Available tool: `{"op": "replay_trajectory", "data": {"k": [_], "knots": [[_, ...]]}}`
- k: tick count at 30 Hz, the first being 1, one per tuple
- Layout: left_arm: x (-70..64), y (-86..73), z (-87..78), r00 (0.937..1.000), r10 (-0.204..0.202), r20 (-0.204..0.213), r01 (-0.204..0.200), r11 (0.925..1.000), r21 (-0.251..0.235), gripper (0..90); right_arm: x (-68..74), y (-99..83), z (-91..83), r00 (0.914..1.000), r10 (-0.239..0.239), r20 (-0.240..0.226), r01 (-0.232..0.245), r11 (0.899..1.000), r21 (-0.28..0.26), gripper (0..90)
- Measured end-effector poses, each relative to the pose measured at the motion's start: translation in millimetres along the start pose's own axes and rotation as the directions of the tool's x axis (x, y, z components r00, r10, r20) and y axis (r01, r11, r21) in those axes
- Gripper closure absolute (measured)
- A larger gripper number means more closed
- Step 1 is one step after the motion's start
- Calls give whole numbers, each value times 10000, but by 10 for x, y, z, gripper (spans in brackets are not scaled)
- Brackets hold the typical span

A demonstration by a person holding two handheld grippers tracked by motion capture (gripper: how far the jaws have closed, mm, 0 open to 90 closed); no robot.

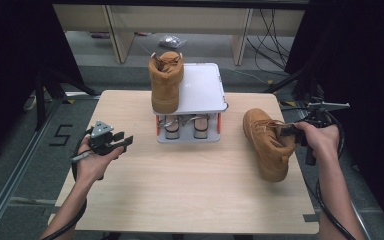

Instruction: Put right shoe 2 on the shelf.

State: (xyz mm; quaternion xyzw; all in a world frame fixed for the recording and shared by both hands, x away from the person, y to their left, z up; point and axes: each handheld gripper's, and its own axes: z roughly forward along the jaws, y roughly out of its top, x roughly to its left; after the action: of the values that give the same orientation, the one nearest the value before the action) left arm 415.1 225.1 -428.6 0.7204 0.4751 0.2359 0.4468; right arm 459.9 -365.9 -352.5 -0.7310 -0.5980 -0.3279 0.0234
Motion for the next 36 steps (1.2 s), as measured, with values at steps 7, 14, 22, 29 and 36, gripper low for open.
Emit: {"op": "replay_trajectory", "data": {"k": [7,14,22,29,36], "knots": [[20,-24,-6,10000,-50,-35,50,10000,23,577,25,37,17,9998,131,-149,-133,9998,-147,844],[24,-32,-8,10000,-56,-34,56,10000,35,577,61,75,19,9995,111,-289,-123,9991,-405,844],[37,-47,-15,9999,-111,-52,111,9999,5,577,144,138,-3,9998,-197,16,197,9989,-418,843],[47,-48,-23,9999,-103,-60,103,9999,36,578,238,174,27,9988,-23,-482,-10,9976,-688,844],[50,-40,-29,9999,-83,-74,83,10000,-2,578,326,223,30,9995,-48,-298,28,9976,-693,843]]}}
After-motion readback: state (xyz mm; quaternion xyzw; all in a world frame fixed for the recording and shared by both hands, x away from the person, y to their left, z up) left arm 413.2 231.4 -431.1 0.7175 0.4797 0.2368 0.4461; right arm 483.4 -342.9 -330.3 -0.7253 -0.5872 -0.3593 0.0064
